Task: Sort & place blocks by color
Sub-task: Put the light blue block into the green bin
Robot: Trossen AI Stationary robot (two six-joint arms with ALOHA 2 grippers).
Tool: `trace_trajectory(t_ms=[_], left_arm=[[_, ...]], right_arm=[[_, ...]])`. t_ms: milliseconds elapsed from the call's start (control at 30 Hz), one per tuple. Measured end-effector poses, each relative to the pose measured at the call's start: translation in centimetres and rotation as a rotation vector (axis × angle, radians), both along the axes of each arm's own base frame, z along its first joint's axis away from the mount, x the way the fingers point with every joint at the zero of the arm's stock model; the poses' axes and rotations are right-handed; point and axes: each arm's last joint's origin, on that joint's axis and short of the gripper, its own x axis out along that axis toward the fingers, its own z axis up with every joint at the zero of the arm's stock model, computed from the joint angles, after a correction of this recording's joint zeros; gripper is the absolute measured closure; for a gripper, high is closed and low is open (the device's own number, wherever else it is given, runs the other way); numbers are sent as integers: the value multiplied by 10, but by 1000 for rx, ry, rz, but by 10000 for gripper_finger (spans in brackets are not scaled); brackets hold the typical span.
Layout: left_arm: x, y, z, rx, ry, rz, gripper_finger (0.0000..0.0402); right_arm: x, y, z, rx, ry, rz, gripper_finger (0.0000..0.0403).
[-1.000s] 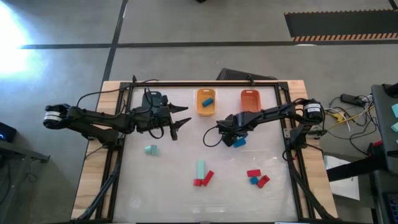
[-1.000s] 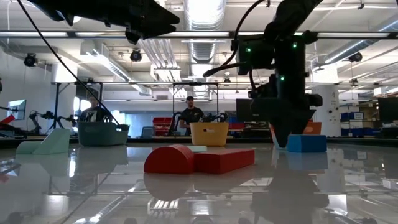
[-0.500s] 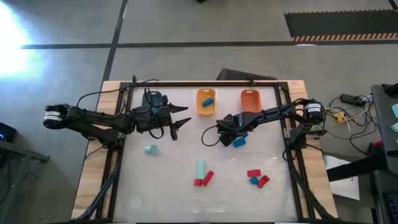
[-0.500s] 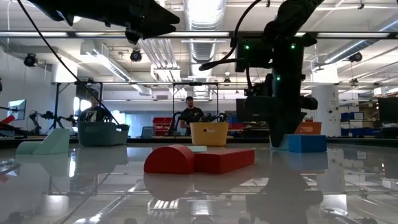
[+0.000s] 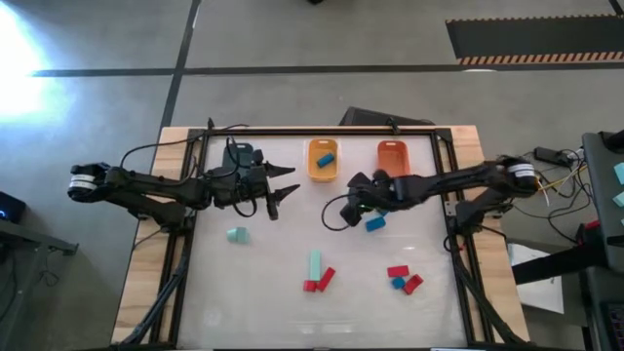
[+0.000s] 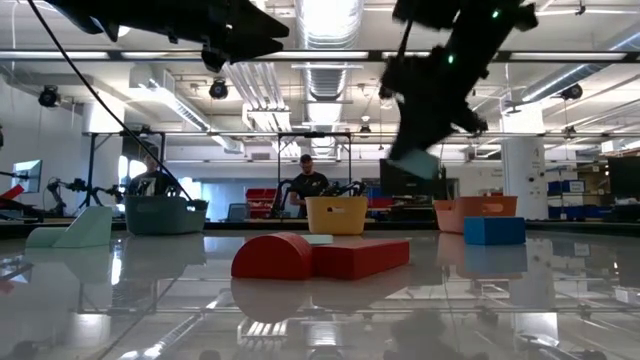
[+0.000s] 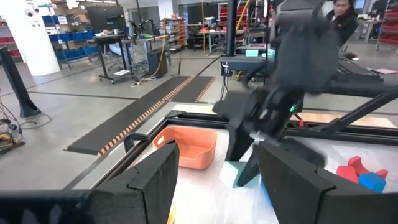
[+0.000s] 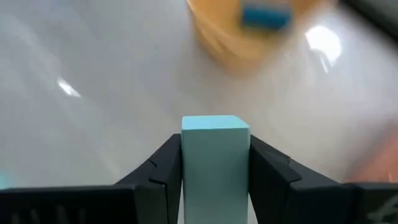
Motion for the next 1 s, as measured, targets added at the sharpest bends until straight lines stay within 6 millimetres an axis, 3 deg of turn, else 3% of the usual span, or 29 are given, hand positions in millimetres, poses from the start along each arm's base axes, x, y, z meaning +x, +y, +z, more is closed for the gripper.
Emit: trace_trajectory(t_ms=[200,433,667,1000], left_arm=[[0,-1,1,-64,-31,-11,199],[5,-14,-3,-152,-51,-125,199],[26,-37,-14,-180,-143,-215,199],[63,-46,-53,-260,-206,-240,199]], right_arm=[[-15,9,20,-165,-404,153,281],[-32,10,14,-246,-852,305,281],[-31,13,6,-251,-967,409,281],[-18,16,8,-243,-987,501,281]])
